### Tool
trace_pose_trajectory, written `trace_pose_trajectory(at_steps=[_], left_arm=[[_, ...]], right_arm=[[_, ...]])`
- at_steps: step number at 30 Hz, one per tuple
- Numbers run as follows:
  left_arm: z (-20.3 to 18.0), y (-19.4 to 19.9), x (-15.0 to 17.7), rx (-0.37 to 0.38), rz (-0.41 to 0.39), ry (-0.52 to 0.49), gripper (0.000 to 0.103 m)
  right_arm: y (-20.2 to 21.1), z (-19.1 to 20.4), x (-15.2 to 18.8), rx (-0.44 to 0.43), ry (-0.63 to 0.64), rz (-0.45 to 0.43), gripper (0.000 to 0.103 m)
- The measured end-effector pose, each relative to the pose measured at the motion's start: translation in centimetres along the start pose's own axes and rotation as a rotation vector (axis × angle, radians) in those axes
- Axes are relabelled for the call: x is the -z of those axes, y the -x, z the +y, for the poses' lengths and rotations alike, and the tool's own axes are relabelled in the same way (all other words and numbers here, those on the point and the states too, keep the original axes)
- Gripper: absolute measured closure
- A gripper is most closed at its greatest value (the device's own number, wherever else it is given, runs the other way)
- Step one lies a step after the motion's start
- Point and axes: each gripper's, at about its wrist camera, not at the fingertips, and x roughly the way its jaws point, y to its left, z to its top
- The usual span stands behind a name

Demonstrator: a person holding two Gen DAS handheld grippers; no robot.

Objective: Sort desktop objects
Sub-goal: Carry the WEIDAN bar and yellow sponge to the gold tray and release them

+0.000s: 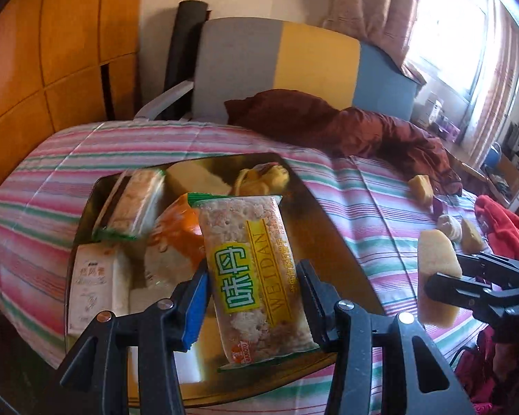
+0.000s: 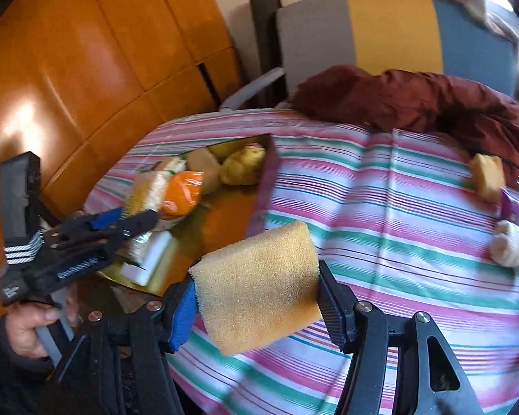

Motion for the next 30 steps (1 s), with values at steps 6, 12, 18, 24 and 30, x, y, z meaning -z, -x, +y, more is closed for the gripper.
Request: trace_pose_trajectory(at_steps=[6, 12, 18, 24, 30], left_arm=[[3.5, 1.0, 0.4, -0.011, -0.018, 0.092, 0.054], [7.3, 2.3, 0.6, -0.042, -0.041, 0.182, 0.054], [9.7, 2.5, 1.1, 0.022, -0.028, 0.284, 0.054], [9.6, 1.2, 1.0, 0.148, 0.01, 0.33, 0.051], [9.1, 0.9, 1.0, 0.161, 0.01, 0.337, 0.047]], right_arm=[[-1.4, 2.8, -0.4, -0.046, 0.021, 0.001, 0.041], [-2.1, 4.9, -1.3, -0.075, 0.042, -0.009, 0.041], [-3.4, 6.1, -1.5, -0.096, 0.045, 0.012, 0.04], [-5.1, 7.3, -1.7, -0.116, 0.051, 0.033, 0.039], [-7.1, 8.2, -1.4, -0.144, 0.048, 0.071, 0.037]])
